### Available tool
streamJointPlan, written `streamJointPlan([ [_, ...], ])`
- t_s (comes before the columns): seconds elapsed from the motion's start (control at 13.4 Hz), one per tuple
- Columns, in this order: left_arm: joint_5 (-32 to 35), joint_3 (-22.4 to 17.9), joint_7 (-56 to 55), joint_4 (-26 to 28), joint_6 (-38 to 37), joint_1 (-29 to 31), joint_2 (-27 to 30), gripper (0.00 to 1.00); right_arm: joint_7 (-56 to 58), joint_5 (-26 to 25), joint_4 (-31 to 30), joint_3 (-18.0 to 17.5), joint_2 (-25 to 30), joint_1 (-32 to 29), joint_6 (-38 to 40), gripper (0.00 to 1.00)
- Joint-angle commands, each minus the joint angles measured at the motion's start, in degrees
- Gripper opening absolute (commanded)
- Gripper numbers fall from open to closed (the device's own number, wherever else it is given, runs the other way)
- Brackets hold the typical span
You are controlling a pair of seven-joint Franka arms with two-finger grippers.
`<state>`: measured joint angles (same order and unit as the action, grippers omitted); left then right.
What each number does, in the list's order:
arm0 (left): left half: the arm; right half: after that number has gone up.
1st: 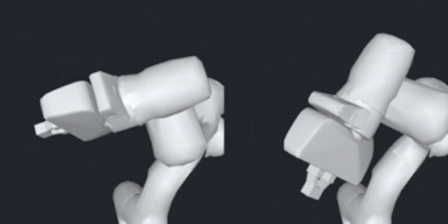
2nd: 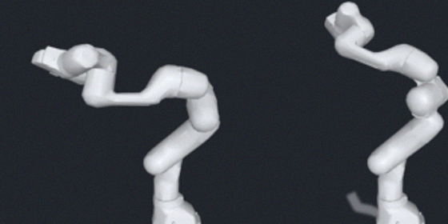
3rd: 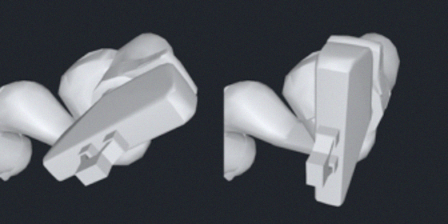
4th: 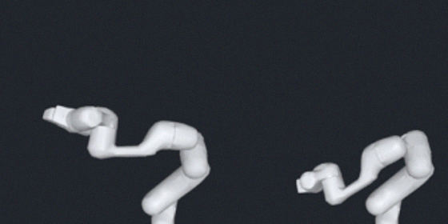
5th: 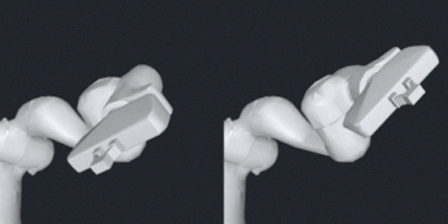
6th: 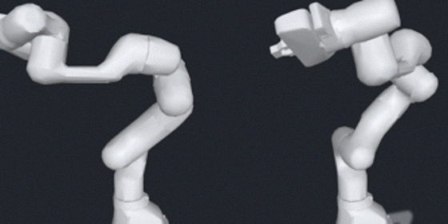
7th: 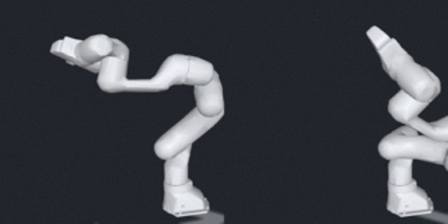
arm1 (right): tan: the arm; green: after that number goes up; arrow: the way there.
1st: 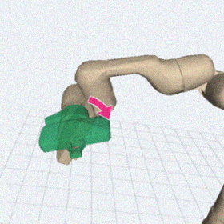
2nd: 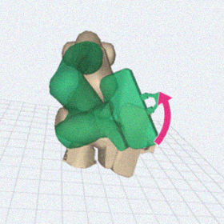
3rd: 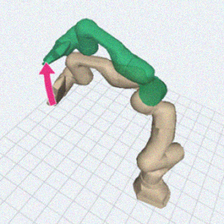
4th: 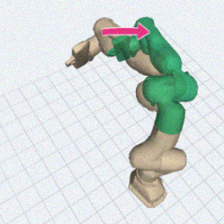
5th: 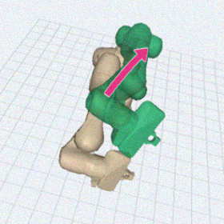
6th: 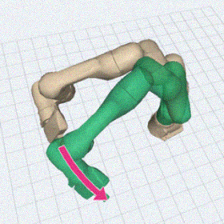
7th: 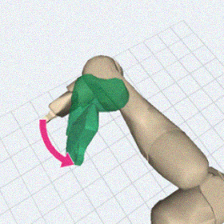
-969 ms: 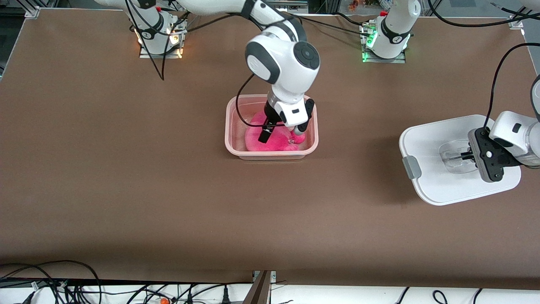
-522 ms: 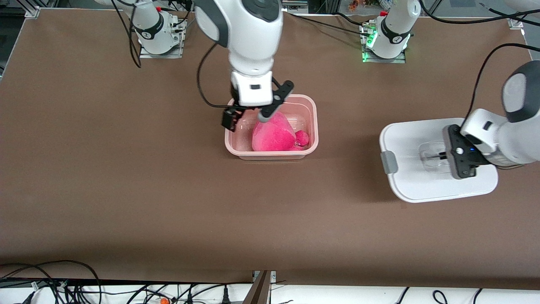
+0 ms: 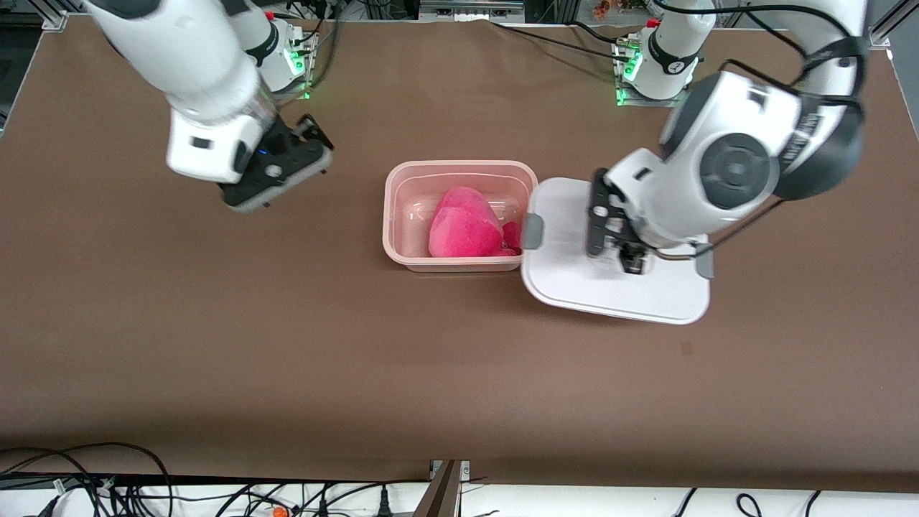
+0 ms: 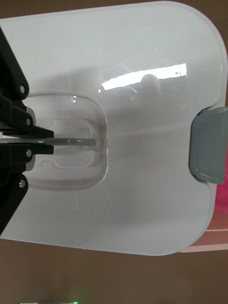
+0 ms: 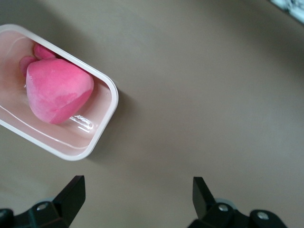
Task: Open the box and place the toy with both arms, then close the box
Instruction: 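Carry the lid over the box while the right gripper withdraws, then lower the white lid onto the box and press it down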
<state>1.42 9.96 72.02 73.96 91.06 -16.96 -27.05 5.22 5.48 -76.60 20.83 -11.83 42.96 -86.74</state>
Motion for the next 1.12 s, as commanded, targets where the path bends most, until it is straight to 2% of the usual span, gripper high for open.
streamJointPlan([
  [0.0,-0.54,-0.91,-6.23,-0.40,3.23,-6.92,-2.48,0.00,-7.92,0.32,-11.72,-2.01,10.24,-2.51,0.68,1.00],
  [0.15,-0.45,-0.91,-8.83,-0.66,6.66,-10.71,-5.11,0.00,-10.23,-0.64,-11.47,-5.51,10.86,-8.65,2.88,1.00],
  [0.3,0.33,-1.00,-16.51,-0.57,7.20,-15.35,-5.38,0.00,-9.79,-2.66,-11.03,-8.60,10.78,-15.76,2.54,1.00],
  [0.52,0.42,-1.26,-24.80,-1.10,8.77,-19.07,-7.32,0.00,-9.00,-2.84,-11.29,-9.22,9.90,-22.73,2.45,1.00],
  [0.6,0.51,-1.17,-26.30,-1.01,9.66,-19.16,-7.49,0.00,-6.74,-4.24,-11.12,-10.62,9.81,-26.05,2.02,1.00],
  [0.75,0.43,-1.17,-28.41,-1.10,10.19,-20.39,-8.19,0.00,1.34,-5.31,-11.12,-15.71,9.81,-32.90,2.01,1.00],
  [0.97,0.43,-1.09,-32.98,-3.19,11.25,-21.53,-10.12,0.00,-0.54,-4.69,-11.20,-16.26,10.25,-33.55,3.68,1.00],
  [1.04,0.43,-1.09,-33.86,-4.51,11.25,-21.71,-11.26,0.00,-5.43,-4.69,-11.20,-16.43,10.25,-33.55,3.59,1.00],
])
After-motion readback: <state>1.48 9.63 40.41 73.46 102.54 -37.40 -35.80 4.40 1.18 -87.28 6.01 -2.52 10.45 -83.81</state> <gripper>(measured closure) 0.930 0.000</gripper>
